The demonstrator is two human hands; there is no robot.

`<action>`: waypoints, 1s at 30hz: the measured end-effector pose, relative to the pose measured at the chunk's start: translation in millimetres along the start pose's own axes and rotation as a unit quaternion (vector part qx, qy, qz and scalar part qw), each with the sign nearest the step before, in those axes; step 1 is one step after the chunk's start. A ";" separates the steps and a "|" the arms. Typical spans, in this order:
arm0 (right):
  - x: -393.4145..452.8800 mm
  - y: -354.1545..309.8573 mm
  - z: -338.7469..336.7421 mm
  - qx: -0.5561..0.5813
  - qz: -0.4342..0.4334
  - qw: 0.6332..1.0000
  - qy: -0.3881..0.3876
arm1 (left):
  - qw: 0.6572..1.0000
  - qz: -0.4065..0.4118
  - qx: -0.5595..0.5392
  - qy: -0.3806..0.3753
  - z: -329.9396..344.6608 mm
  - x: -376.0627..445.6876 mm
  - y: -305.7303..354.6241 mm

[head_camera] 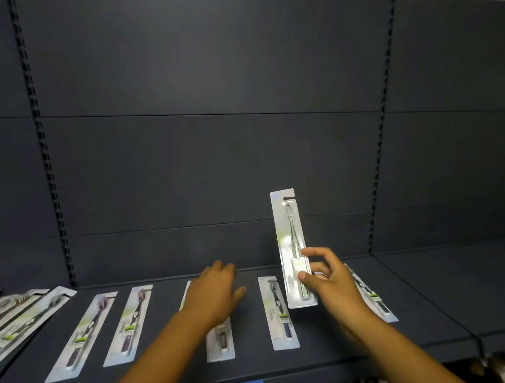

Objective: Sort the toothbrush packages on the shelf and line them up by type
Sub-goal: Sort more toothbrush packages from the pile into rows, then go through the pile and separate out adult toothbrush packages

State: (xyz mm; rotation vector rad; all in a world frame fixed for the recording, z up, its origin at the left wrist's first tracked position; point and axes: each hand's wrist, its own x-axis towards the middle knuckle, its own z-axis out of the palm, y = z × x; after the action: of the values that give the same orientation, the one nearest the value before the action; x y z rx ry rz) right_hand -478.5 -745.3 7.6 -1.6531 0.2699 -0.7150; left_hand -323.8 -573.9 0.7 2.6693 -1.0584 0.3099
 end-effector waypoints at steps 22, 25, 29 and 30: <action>49.5 52.1 -220.5 -0.033 0.068 0.997 0.019 | 0.997 -0.046 0.052 -0.043 30.7 57.5 198.8; 56.9 69.7 -245.4 -0.040 0.080 0.996 0.008 | 0.998 -0.045 0.033 -0.035 42.1 60.1 232.2; 62.4 89.1 -264.5 -0.037 0.103 0.994 -0.002 | 0.998 -0.056 0.015 -0.029 52.9 57.2 256.7; 64.1 93.9 -266.4 -0.041 0.111 0.993 -0.004 | 0.998 -0.058 0.015 -0.027 53.9 56.4 259.4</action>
State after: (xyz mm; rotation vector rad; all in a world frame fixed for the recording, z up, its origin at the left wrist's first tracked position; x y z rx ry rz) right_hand -565.3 -1016.0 -47.8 -1.6710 0.4746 -0.5342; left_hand -457.9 -809.3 6.0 2.7678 -0.9153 0.2340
